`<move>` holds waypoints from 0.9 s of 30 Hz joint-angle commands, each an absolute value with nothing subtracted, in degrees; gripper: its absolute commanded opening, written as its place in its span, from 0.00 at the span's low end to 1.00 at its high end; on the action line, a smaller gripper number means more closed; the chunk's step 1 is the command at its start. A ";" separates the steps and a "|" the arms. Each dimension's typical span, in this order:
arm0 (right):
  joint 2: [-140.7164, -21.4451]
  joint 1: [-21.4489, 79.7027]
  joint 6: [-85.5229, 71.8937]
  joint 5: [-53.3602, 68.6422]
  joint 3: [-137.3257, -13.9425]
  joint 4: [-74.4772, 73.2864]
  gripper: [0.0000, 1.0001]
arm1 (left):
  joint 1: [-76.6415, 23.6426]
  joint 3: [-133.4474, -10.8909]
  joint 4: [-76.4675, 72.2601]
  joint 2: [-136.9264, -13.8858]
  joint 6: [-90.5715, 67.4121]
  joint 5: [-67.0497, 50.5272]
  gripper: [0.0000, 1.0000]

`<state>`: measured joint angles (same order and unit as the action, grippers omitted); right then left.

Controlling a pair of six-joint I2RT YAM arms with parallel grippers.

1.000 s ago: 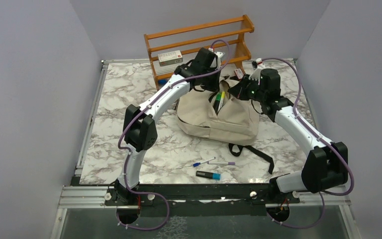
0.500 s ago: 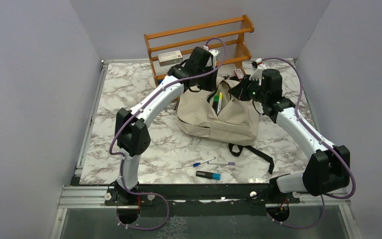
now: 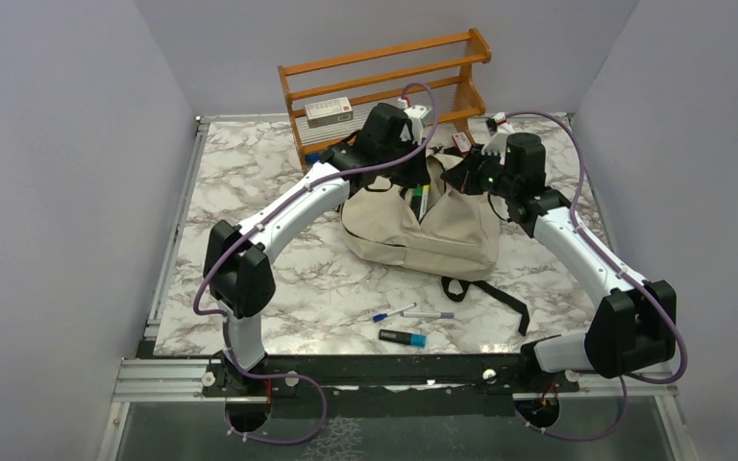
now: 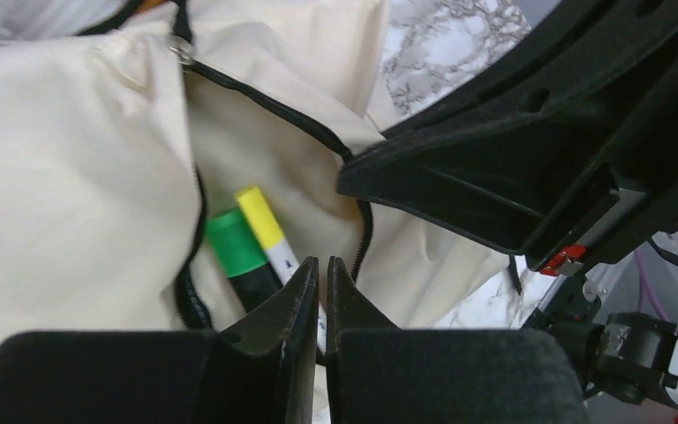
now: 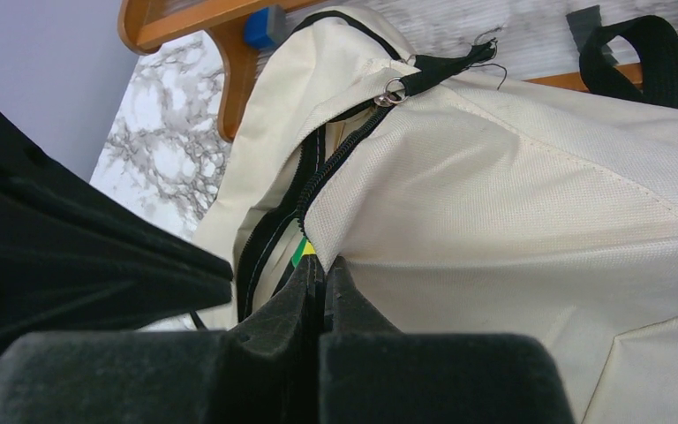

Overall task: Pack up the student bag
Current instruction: Adjust the student bag at the center of the board.

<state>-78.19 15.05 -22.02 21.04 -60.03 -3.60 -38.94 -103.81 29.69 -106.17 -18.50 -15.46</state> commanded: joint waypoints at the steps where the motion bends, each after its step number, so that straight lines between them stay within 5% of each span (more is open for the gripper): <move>1: -77.24 15.29 -22.59 24.43 -60.95 -0.50 0.01 | -40.17 -101.43 22.09 -107.10 -21.50 -20.06 0.07; 24: -74.99 15.29 -23.98 25.78 -60.97 1.03 0.01 | -40.47 -96.54 12.24 -117.66 -23.89 -19.32 0.03; 27: -74.66 15.29 -24.30 25.71 -60.91 1.32 0.01 | -40.52 -96.91 13.19 -118.25 -23.12 -17.82 0.10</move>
<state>-78.02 14.90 -22.68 22.35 -59.92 -4.03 -40.23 -97.01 12.69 -116.40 -24.23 -20.88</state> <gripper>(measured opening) 0.023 0.051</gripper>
